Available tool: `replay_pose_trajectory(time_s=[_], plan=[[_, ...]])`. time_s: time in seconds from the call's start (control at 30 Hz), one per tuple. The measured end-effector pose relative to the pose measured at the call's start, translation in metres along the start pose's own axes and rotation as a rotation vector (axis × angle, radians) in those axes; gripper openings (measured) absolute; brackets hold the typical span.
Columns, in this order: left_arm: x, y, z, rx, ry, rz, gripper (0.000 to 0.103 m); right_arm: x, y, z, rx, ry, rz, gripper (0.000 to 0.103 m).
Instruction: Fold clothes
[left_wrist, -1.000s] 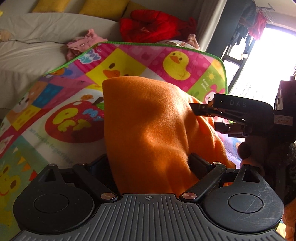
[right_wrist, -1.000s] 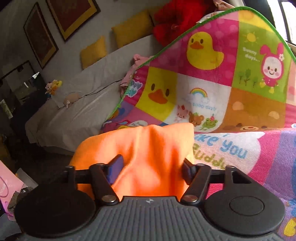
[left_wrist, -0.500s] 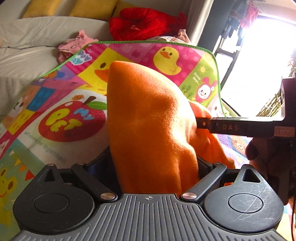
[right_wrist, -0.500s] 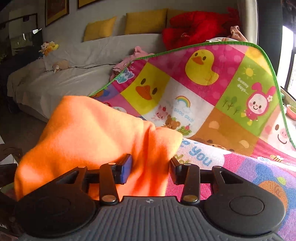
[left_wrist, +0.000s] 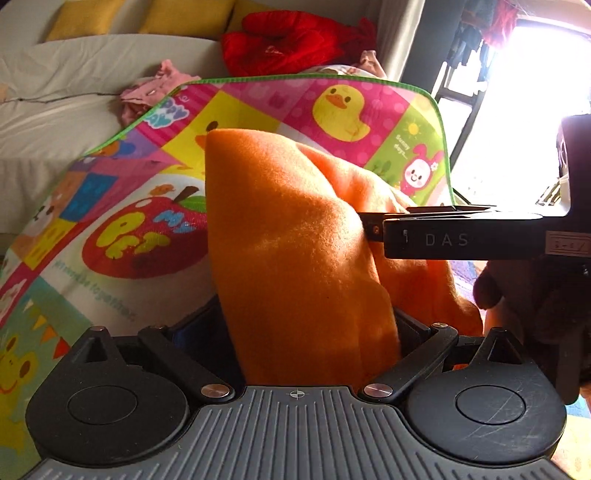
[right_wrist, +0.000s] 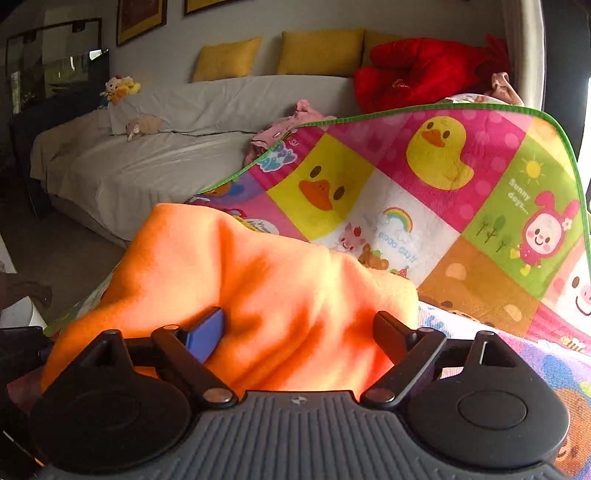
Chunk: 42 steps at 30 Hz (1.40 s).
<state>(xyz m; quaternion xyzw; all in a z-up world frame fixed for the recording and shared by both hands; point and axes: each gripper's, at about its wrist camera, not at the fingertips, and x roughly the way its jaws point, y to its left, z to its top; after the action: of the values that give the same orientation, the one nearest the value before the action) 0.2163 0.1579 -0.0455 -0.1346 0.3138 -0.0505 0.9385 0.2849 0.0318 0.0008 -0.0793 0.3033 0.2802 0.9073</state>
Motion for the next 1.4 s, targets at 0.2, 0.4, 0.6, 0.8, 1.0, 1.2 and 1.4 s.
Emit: replay_pose_trajectory(time_s=[0.2, 0.4, 0.6, 0.8, 1.0, 1.2, 1.4], plan=[[-0.001, 0.0, 0.0, 0.0, -0.001, -0.004, 0.101, -0.028, -0.016, -0.015, 0.013, -0.017, -0.04, 0.088], [-0.007, 0.003, 0.003, -0.03, -0.025, -0.041, 0.1, -0.02, -0.028, -0.039, 0.028, 0.052, -0.076, 0.091], [-0.008, 0.011, 0.005, -0.069, -0.04, -0.028, 0.101, -0.021, -0.026, -0.046, 0.019, 0.023, -0.084, 0.094], [0.001, 0.002, 0.001, 0.003, -0.023, 0.021, 0.103, -0.034, -0.028, -0.057, 0.07, 0.007, -0.045, 0.094], [0.002, 0.004, 0.0, -0.01, -0.018, 0.021, 0.103, -0.052, -0.027, -0.074, 0.029, 0.021, 0.017, 0.098], [0.004, 0.001, -0.001, 0.004, -0.016, 0.028, 0.103, -0.043, -0.023, -0.074, -0.013, 0.035, -0.024, 0.103], [0.003, -0.002, -0.002, -0.012, -0.013, 0.054, 0.103, -0.045, -0.02, -0.076, -0.023, 0.024, -0.052, 0.103]])
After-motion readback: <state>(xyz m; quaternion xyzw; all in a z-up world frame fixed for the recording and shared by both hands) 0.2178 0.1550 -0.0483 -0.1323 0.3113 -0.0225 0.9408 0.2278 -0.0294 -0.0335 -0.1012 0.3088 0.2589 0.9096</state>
